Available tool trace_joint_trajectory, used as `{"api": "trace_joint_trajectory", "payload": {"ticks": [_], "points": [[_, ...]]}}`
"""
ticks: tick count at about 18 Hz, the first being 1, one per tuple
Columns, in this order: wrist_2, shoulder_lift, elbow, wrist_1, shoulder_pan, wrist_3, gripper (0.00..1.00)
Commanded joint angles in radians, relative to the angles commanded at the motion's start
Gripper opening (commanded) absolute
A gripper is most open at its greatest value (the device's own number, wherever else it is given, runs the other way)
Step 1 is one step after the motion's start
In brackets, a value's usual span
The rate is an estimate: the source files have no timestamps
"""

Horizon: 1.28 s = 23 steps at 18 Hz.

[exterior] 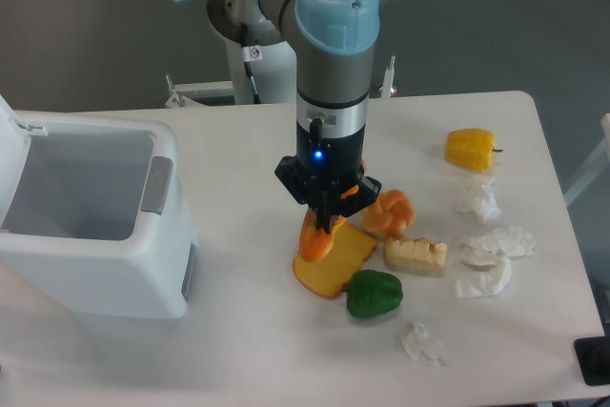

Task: Place the long bread in the trash can
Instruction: 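Lower the gripper onto the orange bread roll and close it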

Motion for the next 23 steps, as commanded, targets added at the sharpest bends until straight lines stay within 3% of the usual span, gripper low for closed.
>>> {"api": "trace_joint_trajectory", "payload": {"ticks": [23], "points": [[-0.167,0.000,0.074,0.031,0.060,-0.104,0.00]]}}
